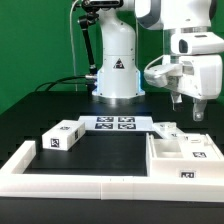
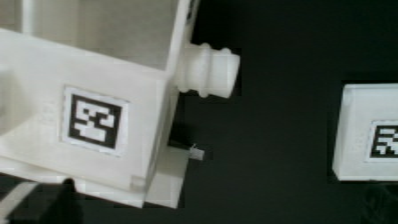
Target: Assemble cabinet
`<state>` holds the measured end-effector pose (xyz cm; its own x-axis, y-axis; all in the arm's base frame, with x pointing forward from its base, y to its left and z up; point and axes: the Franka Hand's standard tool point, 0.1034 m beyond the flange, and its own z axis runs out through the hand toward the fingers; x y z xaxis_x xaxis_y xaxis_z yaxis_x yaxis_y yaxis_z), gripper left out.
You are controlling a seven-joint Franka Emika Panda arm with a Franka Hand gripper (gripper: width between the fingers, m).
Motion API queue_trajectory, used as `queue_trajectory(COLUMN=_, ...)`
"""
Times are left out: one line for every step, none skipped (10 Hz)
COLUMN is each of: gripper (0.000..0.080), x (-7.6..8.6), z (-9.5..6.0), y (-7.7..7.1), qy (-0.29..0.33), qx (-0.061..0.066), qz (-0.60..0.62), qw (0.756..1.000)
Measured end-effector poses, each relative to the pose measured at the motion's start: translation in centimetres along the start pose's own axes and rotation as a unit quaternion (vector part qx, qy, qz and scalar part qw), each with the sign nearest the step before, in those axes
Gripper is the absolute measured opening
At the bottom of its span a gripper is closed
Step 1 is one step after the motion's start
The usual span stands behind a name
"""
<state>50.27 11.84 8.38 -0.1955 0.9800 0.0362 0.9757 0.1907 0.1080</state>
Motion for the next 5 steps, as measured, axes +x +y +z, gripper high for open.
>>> queue_trajectory(gripper=0.0797, x=-0.1, z=0.0, y=0.0, qy=0.000, qx=0.000, qz=0.001, qw=1.000)
queue_trajectory(gripper=0.0797, x=0.0, z=0.1, y=0.1, qy=0.000, qx=0.000, qz=0.001, qw=1.000)
queue_trajectory(gripper=0.0797, x=0.1, z=0.1, y=0.3, qy=0.001, qx=-0.002, qz=0.000, qw=1.000)
queue_trajectory(gripper=0.0797, x=0.3, z=0.0, y=-0.5, qy=0.001, qx=-0.002, qz=-0.005, qw=1.000)
queue_trajectory(gripper=0.0797, x=0.4, z=0.0, y=-1.6, qy=0.001, qx=0.000, qz=-0.009, qw=1.000)
